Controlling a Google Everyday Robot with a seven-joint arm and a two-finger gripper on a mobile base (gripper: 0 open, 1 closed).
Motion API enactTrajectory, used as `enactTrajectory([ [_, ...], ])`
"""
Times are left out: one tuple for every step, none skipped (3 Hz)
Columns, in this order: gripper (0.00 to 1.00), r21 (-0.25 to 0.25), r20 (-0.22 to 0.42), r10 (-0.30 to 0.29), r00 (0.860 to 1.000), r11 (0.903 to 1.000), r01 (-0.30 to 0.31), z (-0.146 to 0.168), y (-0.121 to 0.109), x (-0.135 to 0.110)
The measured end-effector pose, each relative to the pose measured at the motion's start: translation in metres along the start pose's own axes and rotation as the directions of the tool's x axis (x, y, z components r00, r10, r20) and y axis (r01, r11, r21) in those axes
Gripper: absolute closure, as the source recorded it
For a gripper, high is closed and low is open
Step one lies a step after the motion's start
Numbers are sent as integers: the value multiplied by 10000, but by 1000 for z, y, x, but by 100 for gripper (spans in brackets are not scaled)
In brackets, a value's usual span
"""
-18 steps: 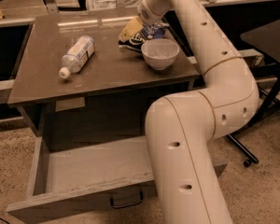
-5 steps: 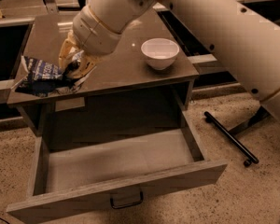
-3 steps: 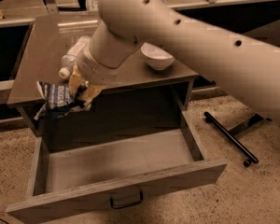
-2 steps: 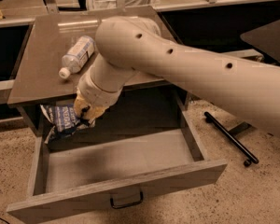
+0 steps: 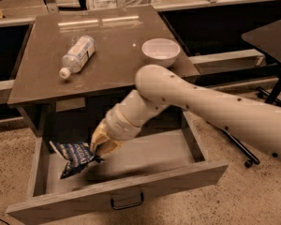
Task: Place blue chip bag into top drawer
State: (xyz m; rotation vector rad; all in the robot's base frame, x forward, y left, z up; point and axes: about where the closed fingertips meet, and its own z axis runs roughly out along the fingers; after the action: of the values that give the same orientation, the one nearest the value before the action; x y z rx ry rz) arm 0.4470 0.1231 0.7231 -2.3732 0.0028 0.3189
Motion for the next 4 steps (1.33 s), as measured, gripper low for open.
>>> enactTrajectory([
  [27,1094,-439,1111,9928,9884,-1058,-8,31,-25],
  [4,1519,-1260,1811,9754,9751,-1615,-19,58,-18],
  [0,1452,-1127,1372,9841,9821,-1203,-27,37,-23],
  [0,1000,-1301,837,9880,9925,-709,-68,7,-25],
])
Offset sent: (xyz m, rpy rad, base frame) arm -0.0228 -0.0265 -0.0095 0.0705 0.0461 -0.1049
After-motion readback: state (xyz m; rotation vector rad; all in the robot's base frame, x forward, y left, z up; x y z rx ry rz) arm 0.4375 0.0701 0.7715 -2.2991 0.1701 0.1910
